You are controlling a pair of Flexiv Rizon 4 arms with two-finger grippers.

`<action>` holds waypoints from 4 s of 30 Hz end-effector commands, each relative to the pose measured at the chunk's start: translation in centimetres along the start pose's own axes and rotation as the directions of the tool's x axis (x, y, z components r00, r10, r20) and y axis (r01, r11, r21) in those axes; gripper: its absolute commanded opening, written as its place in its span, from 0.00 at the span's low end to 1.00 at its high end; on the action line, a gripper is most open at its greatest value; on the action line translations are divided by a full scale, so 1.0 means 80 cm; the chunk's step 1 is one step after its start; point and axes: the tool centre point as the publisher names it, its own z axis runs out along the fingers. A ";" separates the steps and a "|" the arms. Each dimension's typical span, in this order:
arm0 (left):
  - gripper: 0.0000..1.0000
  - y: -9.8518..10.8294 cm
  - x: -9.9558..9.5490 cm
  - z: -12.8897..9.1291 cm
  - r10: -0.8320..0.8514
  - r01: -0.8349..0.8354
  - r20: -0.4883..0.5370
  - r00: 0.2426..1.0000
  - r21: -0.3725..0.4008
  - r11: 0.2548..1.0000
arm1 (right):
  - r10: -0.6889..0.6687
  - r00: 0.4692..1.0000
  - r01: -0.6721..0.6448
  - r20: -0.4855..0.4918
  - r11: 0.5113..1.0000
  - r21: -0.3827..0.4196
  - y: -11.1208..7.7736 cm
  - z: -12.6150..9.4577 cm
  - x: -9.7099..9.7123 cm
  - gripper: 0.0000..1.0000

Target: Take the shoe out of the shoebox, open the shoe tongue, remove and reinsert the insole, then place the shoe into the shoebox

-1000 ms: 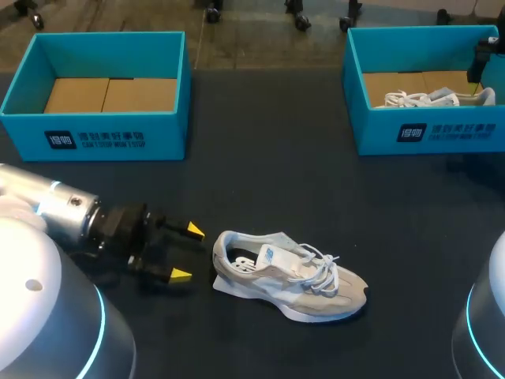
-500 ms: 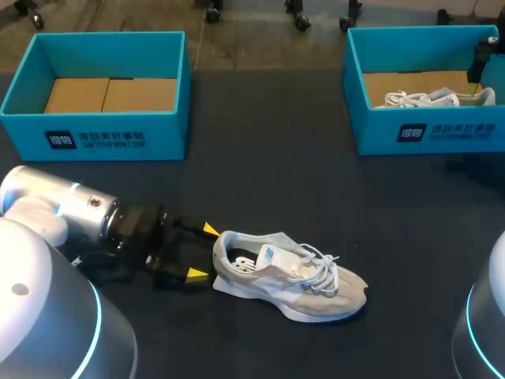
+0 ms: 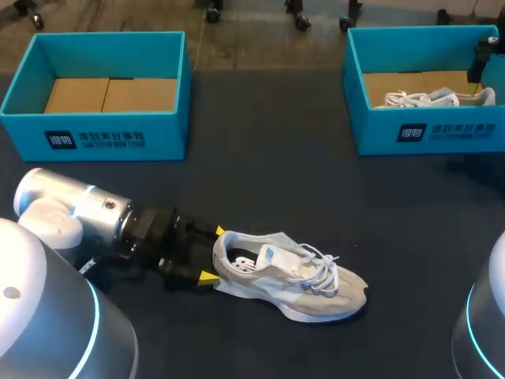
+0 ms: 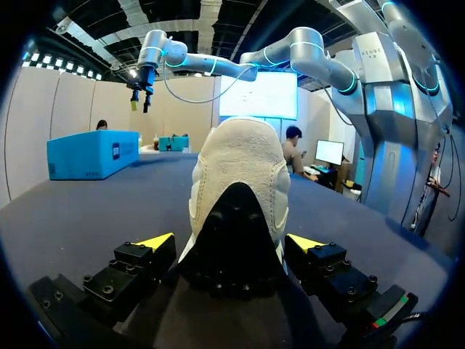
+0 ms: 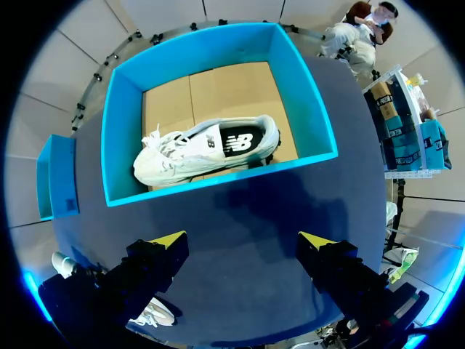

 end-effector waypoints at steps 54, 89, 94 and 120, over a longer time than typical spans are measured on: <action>0.00 -0.010 0.006 0.067 0.009 -0.007 -0.048 0.999 0.039 0.999 | -0.001 1.000 0.001 0.000 1.000 0.000 0.000 0.000 0.000 1.00; 0.00 -0.007 0.001 0.065 0.000 0.002 -0.039 0.999 0.044 0.999 | 0.118 0.993 -0.118 -0.017 0.993 0.008 -0.086 0.007 0.102 1.00; 0.00 -0.007 0.001 0.065 0.000 0.002 -0.039 0.999 0.044 0.999 | 0.145 0.989 -0.145 0.005 0.989 0.029 -0.106 0.007 0.116 1.00; 0.00 -0.021 0.011 0.045 -0.024 0.016 0.160 0.987 0.054 0.998 | 0.211 0.977 -0.212 0.011 0.976 0.047 -0.165 0.021 0.191 1.00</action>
